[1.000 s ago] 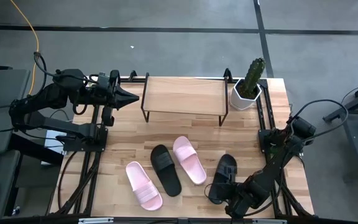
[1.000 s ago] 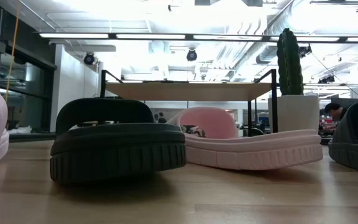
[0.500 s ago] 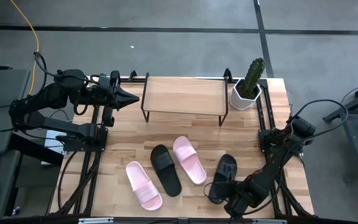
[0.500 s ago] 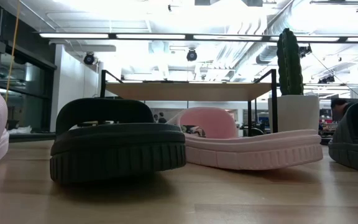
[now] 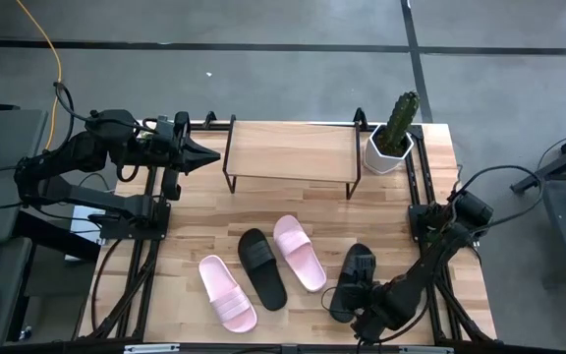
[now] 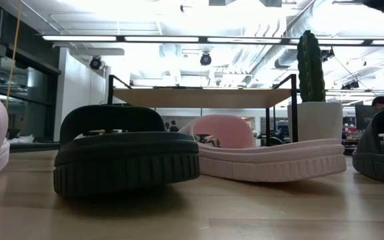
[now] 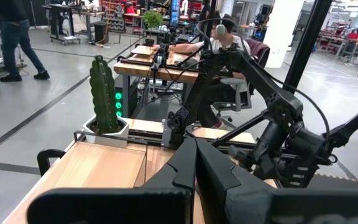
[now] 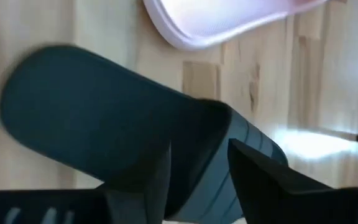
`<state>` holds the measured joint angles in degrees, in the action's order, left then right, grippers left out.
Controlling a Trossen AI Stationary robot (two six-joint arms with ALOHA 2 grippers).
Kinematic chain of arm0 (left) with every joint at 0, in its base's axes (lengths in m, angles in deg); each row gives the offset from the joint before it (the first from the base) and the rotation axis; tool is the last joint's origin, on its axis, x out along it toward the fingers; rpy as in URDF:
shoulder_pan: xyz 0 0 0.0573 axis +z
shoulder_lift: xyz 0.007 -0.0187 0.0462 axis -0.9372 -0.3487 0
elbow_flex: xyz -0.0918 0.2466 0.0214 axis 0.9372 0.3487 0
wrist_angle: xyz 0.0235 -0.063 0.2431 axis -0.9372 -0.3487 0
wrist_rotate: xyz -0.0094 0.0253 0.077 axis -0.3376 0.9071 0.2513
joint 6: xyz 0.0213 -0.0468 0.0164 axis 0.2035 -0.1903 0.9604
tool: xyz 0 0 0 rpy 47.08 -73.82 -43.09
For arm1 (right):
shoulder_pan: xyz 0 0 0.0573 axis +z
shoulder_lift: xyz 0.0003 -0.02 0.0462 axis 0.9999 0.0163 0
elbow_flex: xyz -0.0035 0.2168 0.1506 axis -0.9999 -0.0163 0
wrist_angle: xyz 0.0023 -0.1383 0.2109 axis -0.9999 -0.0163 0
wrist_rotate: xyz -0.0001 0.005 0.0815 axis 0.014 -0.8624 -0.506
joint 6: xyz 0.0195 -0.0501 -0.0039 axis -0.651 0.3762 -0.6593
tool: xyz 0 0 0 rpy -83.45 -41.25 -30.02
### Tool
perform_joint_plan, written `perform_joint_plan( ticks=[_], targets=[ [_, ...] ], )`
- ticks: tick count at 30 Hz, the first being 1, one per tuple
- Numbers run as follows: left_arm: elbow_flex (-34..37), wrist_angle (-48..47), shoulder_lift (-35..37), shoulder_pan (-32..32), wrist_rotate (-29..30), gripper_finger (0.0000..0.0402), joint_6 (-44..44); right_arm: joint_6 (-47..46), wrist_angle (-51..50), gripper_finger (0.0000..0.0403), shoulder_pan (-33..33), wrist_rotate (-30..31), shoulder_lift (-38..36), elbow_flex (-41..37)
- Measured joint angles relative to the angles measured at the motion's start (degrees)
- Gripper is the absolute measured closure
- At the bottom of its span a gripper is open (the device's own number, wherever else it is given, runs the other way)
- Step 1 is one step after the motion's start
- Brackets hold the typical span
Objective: Pick and place slides into the shelf
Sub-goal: Put the right black slide on the shelf
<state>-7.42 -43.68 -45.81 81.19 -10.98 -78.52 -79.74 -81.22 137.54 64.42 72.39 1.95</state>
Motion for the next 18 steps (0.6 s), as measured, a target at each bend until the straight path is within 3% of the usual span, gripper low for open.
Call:
perform_joint_plan(
  ticks=[5,18],
  targets=[
    [0.00,-0.59,0.00,0.01,0.00,0.0401,0.00,-1.13,-0.73,0.0230,0.06,1.73,2.22,0.00],
    [0.00,-1.59,0.00,0.00,0.01,0.0401,0.00,-2.78,-4.54,0.0230,0.17,4.65,3.12,0.00]
  ],
)
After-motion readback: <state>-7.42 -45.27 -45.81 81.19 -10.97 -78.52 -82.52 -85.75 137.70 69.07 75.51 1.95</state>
